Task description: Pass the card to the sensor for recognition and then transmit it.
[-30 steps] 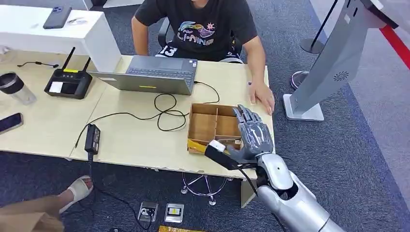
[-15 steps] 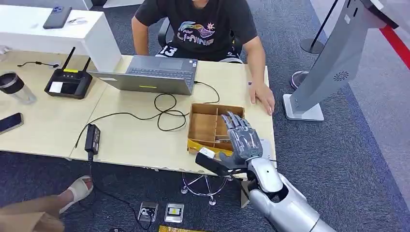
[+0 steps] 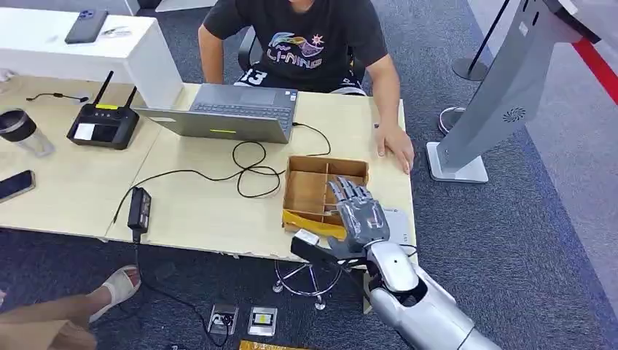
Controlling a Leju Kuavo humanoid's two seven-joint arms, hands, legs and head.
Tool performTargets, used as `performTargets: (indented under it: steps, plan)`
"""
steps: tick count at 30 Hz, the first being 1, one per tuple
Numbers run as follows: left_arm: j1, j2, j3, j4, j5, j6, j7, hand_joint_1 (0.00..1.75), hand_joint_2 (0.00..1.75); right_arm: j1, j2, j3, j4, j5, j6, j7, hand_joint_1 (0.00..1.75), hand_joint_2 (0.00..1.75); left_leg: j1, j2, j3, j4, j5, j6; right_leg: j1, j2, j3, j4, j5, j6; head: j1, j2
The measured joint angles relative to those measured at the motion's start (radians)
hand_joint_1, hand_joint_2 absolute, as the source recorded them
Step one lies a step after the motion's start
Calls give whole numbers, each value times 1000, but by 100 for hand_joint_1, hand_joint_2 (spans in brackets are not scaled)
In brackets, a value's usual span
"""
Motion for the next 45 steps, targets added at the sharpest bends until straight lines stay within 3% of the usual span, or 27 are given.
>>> performTargets:
  steps: [11, 13, 16, 26, 37, 45]
  plan:
    - [0, 0, 0, 0, 2, 2, 8, 0, 175, -42, 32, 0, 85, 13, -4, -1, 12, 175, 0, 0, 0, 0, 0, 0, 0, 0, 0, 0, 0, 0, 0, 0]
    - [0, 0, 0, 0, 2, 2, 8, 0, 175, -44, 34, 0, 94, 13, -5, -1, 24, 175, 0, 0, 0, 0, 0, 0, 0, 0, 0, 0, 0, 0, 0, 0]
    - [0, 0, 0, 0, 0, 2, 8, 0, 175, -47, 37, 0, 110, 13, -8, -1, 28, 175, 0, 0, 0, 0, 0, 0, 0, 0, 0, 0, 0, 0, 0, 0]
    - [0, 0, 0, 0, 0, 2, 8, 0, 175, -47, 37, -1, 139, 11, -12, 5, 51, 175, 0, 0, 0, 0, 0, 0, 0, 0, 0, 0, 0, 0, 0, 0]
    - [0, 0, 0, 0, 0, 2, 8, 0, 175, -47, 29, -2, 165, 0, -18, 13, 58, 175, 0, 0, 0, 0, 0, 0, 0, 0, 0, 0, 0, 0, 0, 0]
    - [0, 0, 0, 0, -5, -5, 4, 0, 175, -45, 18, -5, 169, -7, -19, 22, 80, 175, 0, 0, 0, 0, 0, 0, 0, 0, 0, 0, 0, 0, 0, 0]
